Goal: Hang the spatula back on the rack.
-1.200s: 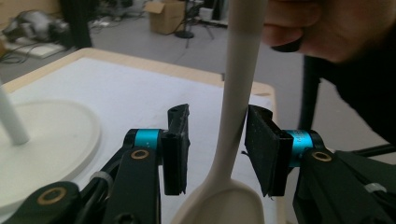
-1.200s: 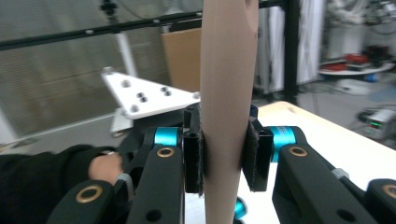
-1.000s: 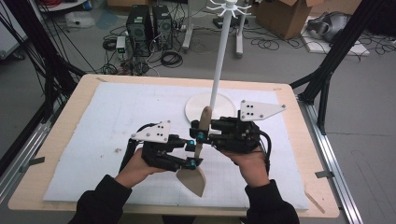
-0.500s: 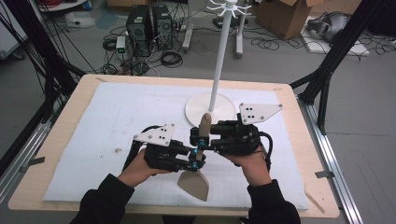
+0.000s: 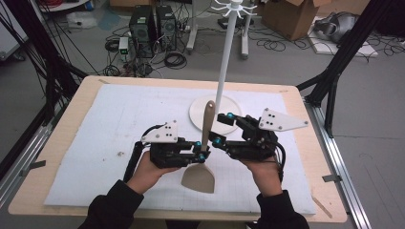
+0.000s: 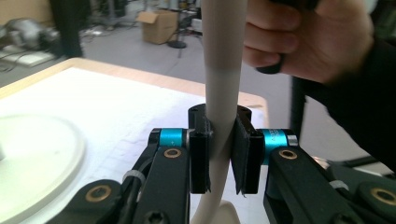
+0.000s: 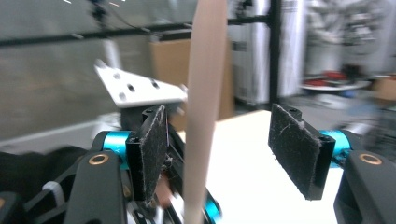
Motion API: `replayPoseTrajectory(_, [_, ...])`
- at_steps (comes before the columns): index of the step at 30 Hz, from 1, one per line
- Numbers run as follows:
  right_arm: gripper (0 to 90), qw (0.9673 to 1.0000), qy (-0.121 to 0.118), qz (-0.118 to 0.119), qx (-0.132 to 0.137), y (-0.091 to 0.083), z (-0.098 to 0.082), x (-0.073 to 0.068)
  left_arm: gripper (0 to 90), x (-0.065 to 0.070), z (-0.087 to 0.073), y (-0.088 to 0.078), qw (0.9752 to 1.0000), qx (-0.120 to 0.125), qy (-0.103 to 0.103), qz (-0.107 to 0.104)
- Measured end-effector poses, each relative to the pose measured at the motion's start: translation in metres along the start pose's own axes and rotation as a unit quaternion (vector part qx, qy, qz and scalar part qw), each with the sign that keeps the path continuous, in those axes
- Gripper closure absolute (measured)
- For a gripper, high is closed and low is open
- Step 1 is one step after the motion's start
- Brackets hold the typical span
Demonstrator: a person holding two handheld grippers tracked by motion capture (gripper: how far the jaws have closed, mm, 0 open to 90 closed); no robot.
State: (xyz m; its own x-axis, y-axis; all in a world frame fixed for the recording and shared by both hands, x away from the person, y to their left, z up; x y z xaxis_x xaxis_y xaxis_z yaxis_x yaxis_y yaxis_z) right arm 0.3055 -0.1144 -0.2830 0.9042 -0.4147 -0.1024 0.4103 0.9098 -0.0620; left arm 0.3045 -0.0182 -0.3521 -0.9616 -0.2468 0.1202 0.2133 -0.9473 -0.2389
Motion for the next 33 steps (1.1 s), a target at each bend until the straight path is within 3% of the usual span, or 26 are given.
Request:
replayPoseTrajectory(1, [34.6,0.9997,-0.003,-0.024,-0.006,-0.004,-0.003,0.004,78.5,-0.004,0.002,0.000,1.0000,0.001,-0.005,0.008])
replayPoseTrajectory(2, [34.6,0.9997,-0.003,-0.024,-0.006,-0.004,-0.003,0.004,78.5,-0.004,0.002,0.000,1.0000,0.001,-0.005,0.008])
replayPoseTrajectory(3, [30.7,0.9964,-0.012,-0.081,-0.023,-0.013,-0.011,0.016,78.4,-0.008,0.003,-0.001,0.9998,0.000,-0.008,0.015])
replayPoseTrajectory(4, [30.7,0.9964,-0.012,-0.081,-0.023,-0.013,-0.011,0.016,78.4,-0.012,0.005,-0.001,0.9996,0.002,-0.013,0.024])
replayPoseTrajectory(5, [26.4,0.9888,-0.024,-0.139,-0.050,-0.023,-0.024,0.029,78.5,-0.022,0.011,-0.002,0.9990,0.003,-0.016,0.041])
replayPoseTrajectory(6, [25.0,0.9848,-0.025,-0.161,-0.061,-0.028,-0.030,0.034,78.4,-0.027,0.014,-0.002,0.9987,0.003,-0.017,0.048])
replayPoseTrajectory(7, [25.0,0.9848,-0.025,-0.161,-0.061,-0.028,-0.030,0.034,78.5,-0.027,0.014,-0.002,0.9987,0.003,-0.017,0.048])
replayPoseTrajectory(8, [21.6,0.9792,-0.024,-0.189,-0.070,-0.040,-0.044,0.043,78.4,-0.035,0.022,-0.002,0.9980,0.006,-0.018,0.060])
replayPoseTrajectory(9, [21.6,0.9792,-0.024,-0.189,-0.070,-0.040,-0.044,0.043,78.4,-0.035,0.022,-0.002,0.9980,0.006,-0.018,0.060])
replayPoseTrajectory(10, [21.0,0.9761,-0.020,-0.204,-0.073,-0.048,-0.054,0.047,78.5,-0.042,0.030,-0.001,0.9978,0.002,-0.013,0.065])
replayPoseTrajectory(11, [21.0,0.9761,-0.020,-0.204,-0.073,-0.048,-0.054,0.047,78.4,-0.042,0.030,-0.001,0.9978,0.002,-0.013,0.065])
replayPoseTrajectory(13, [19.4,0.9703,-0.013,-0.229,-0.076,-0.062,-0.070,0.055,78.5,-0.052,0.044,0.003,0.9971,-0.002,-0.007,0.076])
replayPoseTrajectory(14, [19.4,0.9703,-0.013,-0.229,-0.076,-0.062,-0.070,0.055,78.4,-0.052,0.044,0.003,0.9971,-0.002,-0.007,0.076])
replayPoseTrajectory(15, [18.6,0.9651,-0.002,-0.248,-0.083,-0.072,-0.081,0.060,78.5,-0.055,0.051,0.005,0.9967,-0.005,-0.005,0.081])
replayPoseTrajectory(18, [18.5,0.9628,0.005,-0.256,-0.086,-0.079,-0.089,0.063,78.5,-0.062,0.064,0.009,0.9964,-0.007,-0.001,0.084])
replayPoseTrajectory(19, [18.4,0.9586,0.008,-0.270,-0.090,-0.088,-0.096,0.067,78.4,-0.067,0.070,0.012,0.9956,-0.010,-0.001,0.093])
replayPoseTrajectory(25, [17.9,0.9537,0.022,-0.285,-0.093,-0.103,-0.108,0.072,78.5,-0.082,0.090,0.023,0.9944,-0.020,-0.004,0.104])
replayPoseTrajectory(33, [18.0,0.9524,0.024,-0.290,-0.092,-0.109,-0.108,0.074,78.5,-0.096,0.111,0.044,0.9928,-0.038,-0.004,0.114])
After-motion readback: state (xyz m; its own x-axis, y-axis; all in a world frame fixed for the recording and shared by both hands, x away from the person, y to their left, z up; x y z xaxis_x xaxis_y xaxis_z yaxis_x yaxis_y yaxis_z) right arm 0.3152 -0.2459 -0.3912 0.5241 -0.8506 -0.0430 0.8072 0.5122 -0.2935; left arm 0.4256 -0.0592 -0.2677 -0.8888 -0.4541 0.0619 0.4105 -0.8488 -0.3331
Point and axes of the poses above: each handheld gripper's, and its own axes: y roughly forward along the jaws, z roughly out of its top, x roughly to its right, the point moved 9 cm from there along y, roughly forward along the jaws, and after that the axes turned 1 degree about z, right-handed, at the moved point
